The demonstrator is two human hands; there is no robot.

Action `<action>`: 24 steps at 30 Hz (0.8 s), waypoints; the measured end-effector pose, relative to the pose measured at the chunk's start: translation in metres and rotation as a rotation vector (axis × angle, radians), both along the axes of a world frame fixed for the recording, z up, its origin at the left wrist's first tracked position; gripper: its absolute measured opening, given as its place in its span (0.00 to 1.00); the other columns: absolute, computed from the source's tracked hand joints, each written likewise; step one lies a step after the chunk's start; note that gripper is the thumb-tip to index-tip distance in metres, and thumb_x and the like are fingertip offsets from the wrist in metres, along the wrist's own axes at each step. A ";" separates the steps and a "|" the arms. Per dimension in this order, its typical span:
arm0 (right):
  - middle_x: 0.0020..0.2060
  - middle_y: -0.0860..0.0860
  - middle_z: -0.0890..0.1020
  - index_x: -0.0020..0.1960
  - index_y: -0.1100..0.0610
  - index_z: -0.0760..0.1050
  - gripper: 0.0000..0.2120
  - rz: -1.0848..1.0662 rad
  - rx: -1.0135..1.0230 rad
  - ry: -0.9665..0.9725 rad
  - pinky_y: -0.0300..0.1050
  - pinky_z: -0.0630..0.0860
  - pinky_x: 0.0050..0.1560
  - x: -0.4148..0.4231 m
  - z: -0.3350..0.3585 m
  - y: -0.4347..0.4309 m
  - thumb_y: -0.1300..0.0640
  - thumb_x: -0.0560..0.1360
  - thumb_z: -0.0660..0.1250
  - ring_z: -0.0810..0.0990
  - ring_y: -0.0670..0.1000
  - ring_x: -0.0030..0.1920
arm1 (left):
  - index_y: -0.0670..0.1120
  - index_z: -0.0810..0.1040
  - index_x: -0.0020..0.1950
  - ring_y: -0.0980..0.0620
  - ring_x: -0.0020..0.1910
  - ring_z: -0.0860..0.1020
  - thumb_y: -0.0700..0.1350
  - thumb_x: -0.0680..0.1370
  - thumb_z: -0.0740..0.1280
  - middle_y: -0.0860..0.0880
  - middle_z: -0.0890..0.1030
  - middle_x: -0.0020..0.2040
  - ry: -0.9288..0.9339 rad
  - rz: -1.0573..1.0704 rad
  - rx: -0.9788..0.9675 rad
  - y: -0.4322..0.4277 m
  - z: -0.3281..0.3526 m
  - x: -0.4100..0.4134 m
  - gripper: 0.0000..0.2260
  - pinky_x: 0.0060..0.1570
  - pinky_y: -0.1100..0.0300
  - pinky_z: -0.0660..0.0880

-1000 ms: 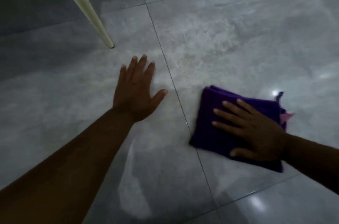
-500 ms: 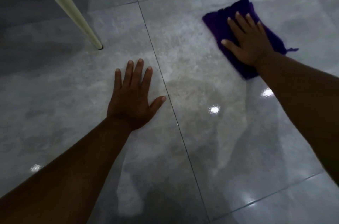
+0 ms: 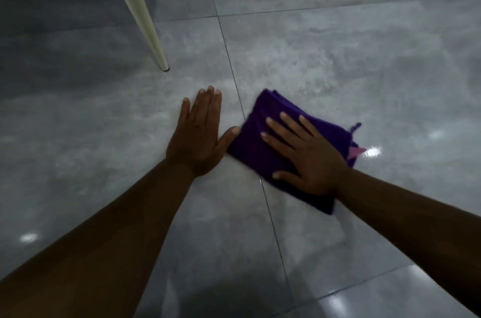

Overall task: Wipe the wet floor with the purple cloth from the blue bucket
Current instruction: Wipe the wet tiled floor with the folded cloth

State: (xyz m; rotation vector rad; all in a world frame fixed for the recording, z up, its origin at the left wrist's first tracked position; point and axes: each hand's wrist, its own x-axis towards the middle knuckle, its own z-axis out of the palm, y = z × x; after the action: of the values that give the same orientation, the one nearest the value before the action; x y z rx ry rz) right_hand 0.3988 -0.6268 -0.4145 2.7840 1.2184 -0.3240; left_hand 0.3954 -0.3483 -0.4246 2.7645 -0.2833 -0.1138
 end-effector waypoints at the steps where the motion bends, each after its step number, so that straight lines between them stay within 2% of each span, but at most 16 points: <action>1: 0.82 0.51 0.50 0.82 0.47 0.48 0.38 0.005 -0.009 0.002 0.60 0.47 0.79 -0.004 0.002 -0.017 0.29 0.78 0.49 0.46 0.56 0.81 | 0.42 0.48 0.79 0.47 0.80 0.46 0.66 0.78 0.42 0.42 0.51 0.81 0.017 -0.009 -0.020 0.001 0.003 0.001 0.37 0.78 0.44 0.44; 3: 0.81 0.53 0.54 0.81 0.49 0.53 0.38 -0.070 -0.014 -0.004 0.63 0.52 0.77 -0.003 0.010 -0.044 0.30 0.78 0.48 0.50 0.58 0.81 | 0.42 0.49 0.79 0.47 0.80 0.46 0.65 0.78 0.44 0.42 0.52 0.81 0.032 -0.016 -0.084 0.007 0.014 -0.003 0.36 0.78 0.47 0.42; 6: 0.79 0.57 0.59 0.79 0.55 0.58 0.41 -0.270 -0.006 0.005 0.69 0.58 0.73 0.012 0.020 -0.059 0.28 0.77 0.43 0.57 0.64 0.79 | 0.43 0.51 0.79 0.49 0.79 0.50 0.63 0.81 0.46 0.44 0.55 0.80 -0.066 0.044 -0.172 0.035 0.031 -0.032 0.33 0.78 0.49 0.45; 9: 0.79 0.60 0.58 0.80 0.55 0.56 0.44 -0.404 0.019 0.009 0.71 0.55 0.73 0.030 0.011 -0.042 0.26 0.75 0.41 0.57 0.67 0.78 | 0.42 0.54 0.78 0.49 0.79 0.54 0.60 0.82 0.49 0.43 0.59 0.79 -0.126 0.189 -0.146 0.090 0.040 -0.092 0.30 0.78 0.49 0.48; 13: 0.81 0.58 0.52 0.81 0.50 0.47 0.42 -0.516 0.045 -0.029 0.68 0.48 0.76 0.055 -0.002 0.019 0.25 0.75 0.40 0.50 0.65 0.79 | 0.40 0.60 0.77 0.44 0.78 0.57 0.55 0.81 0.52 0.40 0.61 0.78 -0.026 0.354 0.018 0.161 0.034 -0.166 0.28 0.77 0.45 0.51; 17: 0.81 0.57 0.50 0.81 0.51 0.46 0.42 -0.305 0.072 -0.048 0.67 0.46 0.77 0.023 0.001 0.133 0.27 0.76 0.40 0.48 0.64 0.80 | 0.42 0.63 0.76 0.42 0.78 0.57 0.54 0.81 0.51 0.40 0.62 0.78 0.004 0.459 0.043 0.193 0.025 -0.213 0.26 0.76 0.40 0.52; 20: 0.81 0.59 0.54 0.81 0.53 0.51 0.41 -0.014 0.054 -0.032 0.67 0.48 0.77 -0.048 0.006 0.195 0.29 0.76 0.44 0.50 0.64 0.80 | 0.40 0.63 0.75 0.40 0.78 0.57 0.53 0.82 0.53 0.39 0.62 0.77 -0.019 0.454 0.110 0.201 0.022 -0.235 0.26 0.75 0.39 0.54; 24: 0.81 0.56 0.55 0.81 0.51 0.56 0.39 0.513 0.066 0.092 0.67 0.47 0.77 -0.160 0.002 0.174 0.30 0.77 0.53 0.49 0.63 0.80 | 0.39 0.65 0.74 0.39 0.77 0.60 0.53 0.82 0.55 0.38 0.64 0.76 -0.053 0.480 0.165 0.217 0.016 -0.264 0.25 0.73 0.37 0.57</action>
State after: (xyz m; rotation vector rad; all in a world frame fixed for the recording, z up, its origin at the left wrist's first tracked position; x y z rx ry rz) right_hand 0.2390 -0.4531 -0.4123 2.4028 1.9251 -0.3717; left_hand 0.1318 -0.1309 -0.4083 2.9126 0.3953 0.0625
